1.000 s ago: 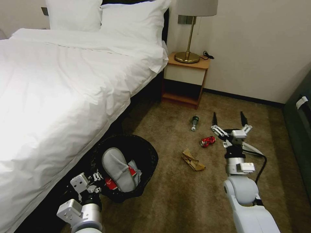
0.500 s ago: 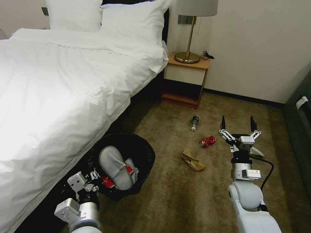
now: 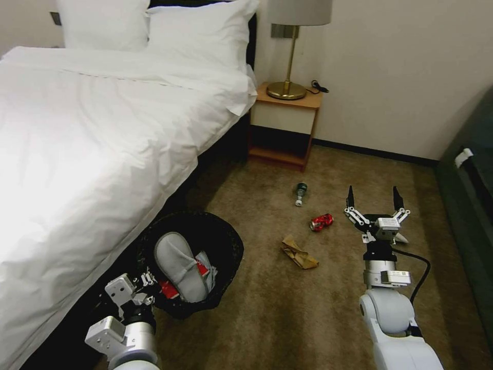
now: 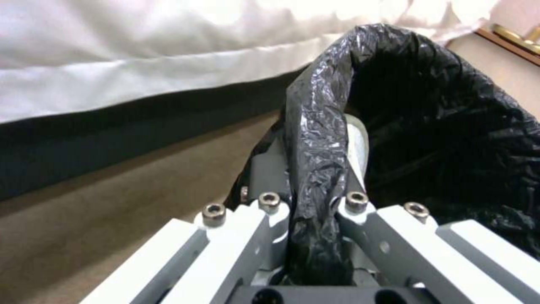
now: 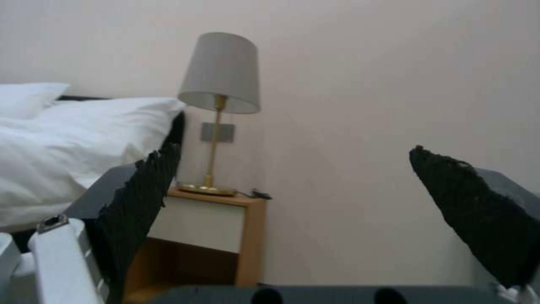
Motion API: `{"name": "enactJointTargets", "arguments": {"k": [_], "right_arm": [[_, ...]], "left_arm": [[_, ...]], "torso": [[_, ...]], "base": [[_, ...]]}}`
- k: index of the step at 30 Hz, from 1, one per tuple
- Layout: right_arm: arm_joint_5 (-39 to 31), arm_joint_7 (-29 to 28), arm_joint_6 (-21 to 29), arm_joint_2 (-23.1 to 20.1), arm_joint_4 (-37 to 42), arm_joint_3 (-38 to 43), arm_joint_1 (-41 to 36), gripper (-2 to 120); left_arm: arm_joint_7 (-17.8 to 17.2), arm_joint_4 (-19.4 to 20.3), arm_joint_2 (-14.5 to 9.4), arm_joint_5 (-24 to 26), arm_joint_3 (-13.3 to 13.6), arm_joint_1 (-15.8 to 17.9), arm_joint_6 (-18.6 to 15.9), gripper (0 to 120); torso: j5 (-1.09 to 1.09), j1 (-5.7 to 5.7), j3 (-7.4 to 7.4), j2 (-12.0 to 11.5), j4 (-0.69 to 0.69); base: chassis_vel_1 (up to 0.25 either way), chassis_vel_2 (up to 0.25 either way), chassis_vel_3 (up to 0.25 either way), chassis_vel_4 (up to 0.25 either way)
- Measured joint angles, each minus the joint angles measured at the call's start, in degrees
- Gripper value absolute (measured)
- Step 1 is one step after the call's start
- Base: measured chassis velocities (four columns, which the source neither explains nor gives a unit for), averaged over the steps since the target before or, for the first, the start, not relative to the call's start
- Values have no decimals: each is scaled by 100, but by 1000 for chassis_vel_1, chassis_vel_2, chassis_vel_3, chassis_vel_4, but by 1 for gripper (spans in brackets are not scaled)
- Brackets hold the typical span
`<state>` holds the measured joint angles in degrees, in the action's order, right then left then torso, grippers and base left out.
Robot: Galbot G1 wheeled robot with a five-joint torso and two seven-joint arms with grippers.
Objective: Pick up the trash bin, then pick up the garbage on the floor and place it into the trash bin.
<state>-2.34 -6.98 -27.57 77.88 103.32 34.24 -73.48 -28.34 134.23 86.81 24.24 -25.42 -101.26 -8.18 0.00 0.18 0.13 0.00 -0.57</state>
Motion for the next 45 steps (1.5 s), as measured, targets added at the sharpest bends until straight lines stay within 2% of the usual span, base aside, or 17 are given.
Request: {"name": "enactJointTargets", "arguments": {"k": [15,35,45], "right_arm": [[6,11,-30,12,41,-21,-68,100],[7,19,-13,35,-55,-84,18,100],[-5,19,4,49,-87,-112,64,100]], "left_arm": [[-18,27,-13,102,-60,-19,97,4],[-74,81,-10,155,-319,61,166,4],[-75,60,-16,189,-448,104,169,4]], "torso": [[0,0,0,0,-2],[0,0,0,0,-1],[0,0,1,0,-1]], "base": [[-84,-92,-81,-87],[0,0,0,0],[-146,127,135,-134]]}}
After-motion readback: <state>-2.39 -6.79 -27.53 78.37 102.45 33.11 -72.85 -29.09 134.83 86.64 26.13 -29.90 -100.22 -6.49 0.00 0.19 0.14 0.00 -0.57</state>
